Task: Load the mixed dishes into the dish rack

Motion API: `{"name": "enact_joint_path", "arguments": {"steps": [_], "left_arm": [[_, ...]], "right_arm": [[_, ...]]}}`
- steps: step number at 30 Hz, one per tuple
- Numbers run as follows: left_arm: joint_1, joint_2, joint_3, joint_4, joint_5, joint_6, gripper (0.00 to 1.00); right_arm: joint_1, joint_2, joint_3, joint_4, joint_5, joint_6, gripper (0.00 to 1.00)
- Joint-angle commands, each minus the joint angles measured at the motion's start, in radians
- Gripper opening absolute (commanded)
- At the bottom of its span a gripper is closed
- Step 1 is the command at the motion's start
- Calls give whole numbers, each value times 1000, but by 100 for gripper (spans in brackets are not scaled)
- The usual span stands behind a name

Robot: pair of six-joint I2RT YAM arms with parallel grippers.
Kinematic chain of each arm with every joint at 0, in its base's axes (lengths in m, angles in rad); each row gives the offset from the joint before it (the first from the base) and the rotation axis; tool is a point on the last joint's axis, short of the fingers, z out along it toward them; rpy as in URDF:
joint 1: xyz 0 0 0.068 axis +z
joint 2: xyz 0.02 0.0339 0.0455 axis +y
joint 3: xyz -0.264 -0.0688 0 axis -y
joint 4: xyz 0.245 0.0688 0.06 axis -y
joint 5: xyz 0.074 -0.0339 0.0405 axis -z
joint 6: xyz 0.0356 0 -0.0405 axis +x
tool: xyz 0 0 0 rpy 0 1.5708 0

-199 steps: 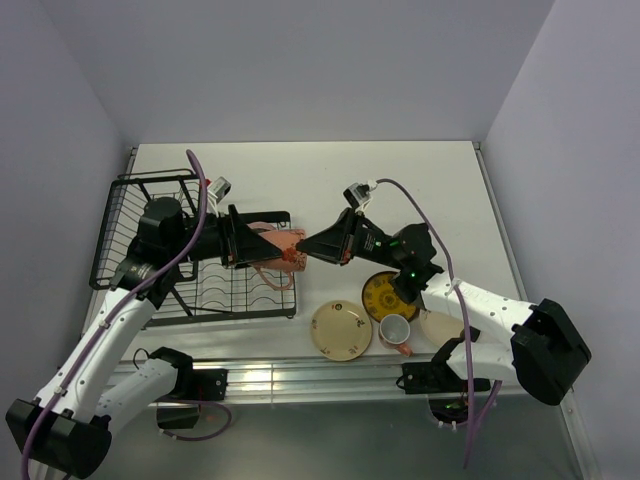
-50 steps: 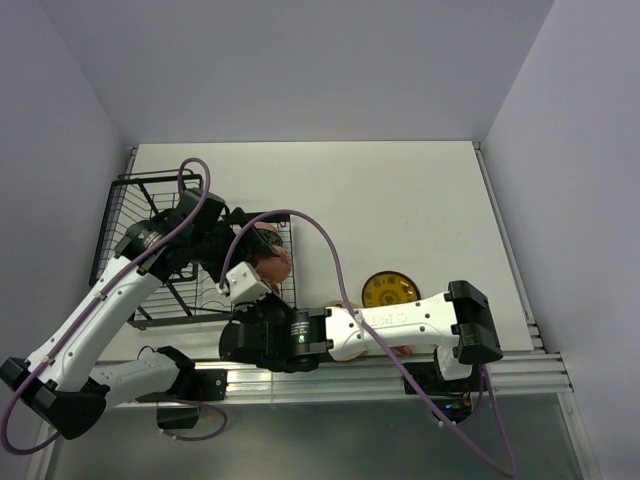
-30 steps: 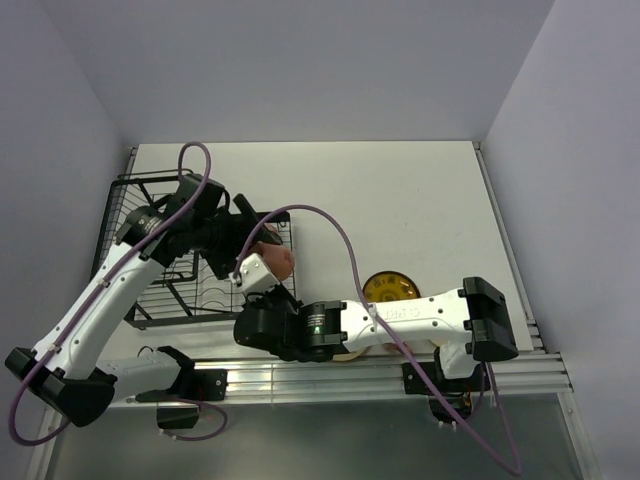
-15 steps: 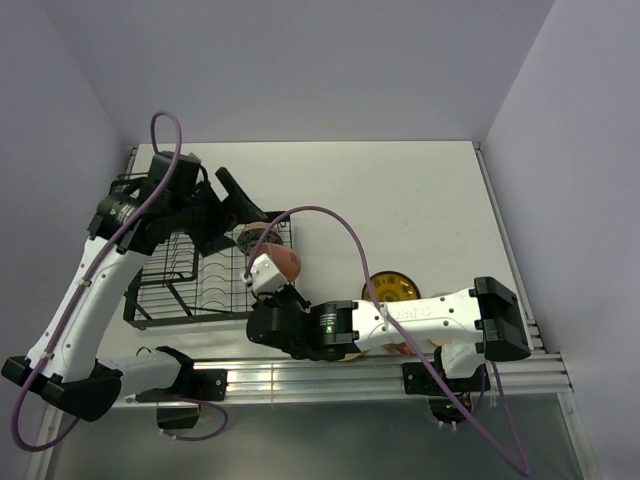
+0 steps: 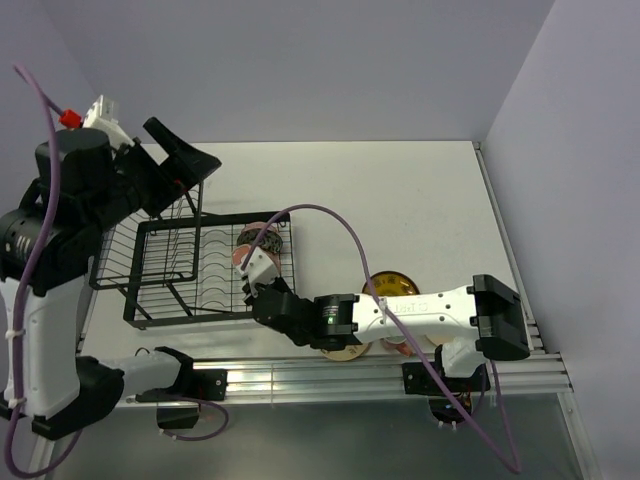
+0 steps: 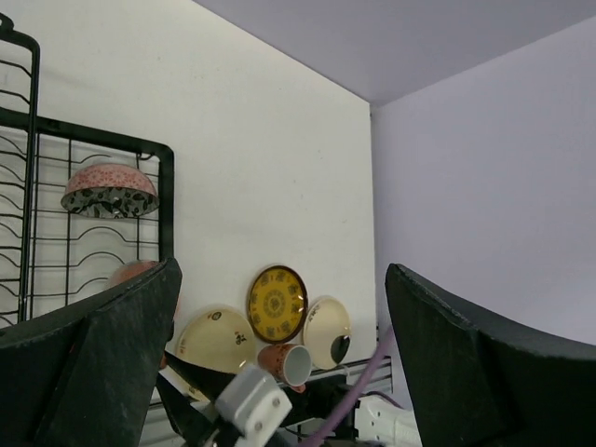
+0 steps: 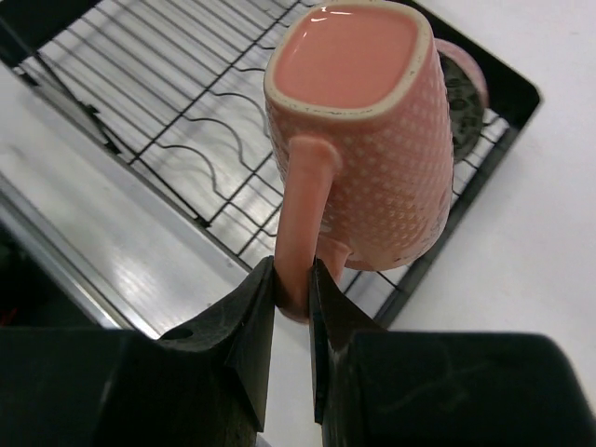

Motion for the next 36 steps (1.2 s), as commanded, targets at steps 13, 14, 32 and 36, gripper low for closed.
{"name": "enact_joint_path", "arguments": {"steps": [13, 14, 32, 36], "left_arm": [[2, -222, -216, 315, 166, -11, 96], [2, -225, -218, 320, 166, -7, 96], [2, -248, -354, 380, 185, 53, 97], [2, -245, -367, 378, 182, 64, 97]], "right_arm": [[-97, 145, 85, 335, -369, -82, 0], [-106, 156, 93, 345, -378, -79, 0], [-232, 311, 202, 592, -650, 47, 0], [-256, 355, 229, 644, -707, 100, 0]]}}
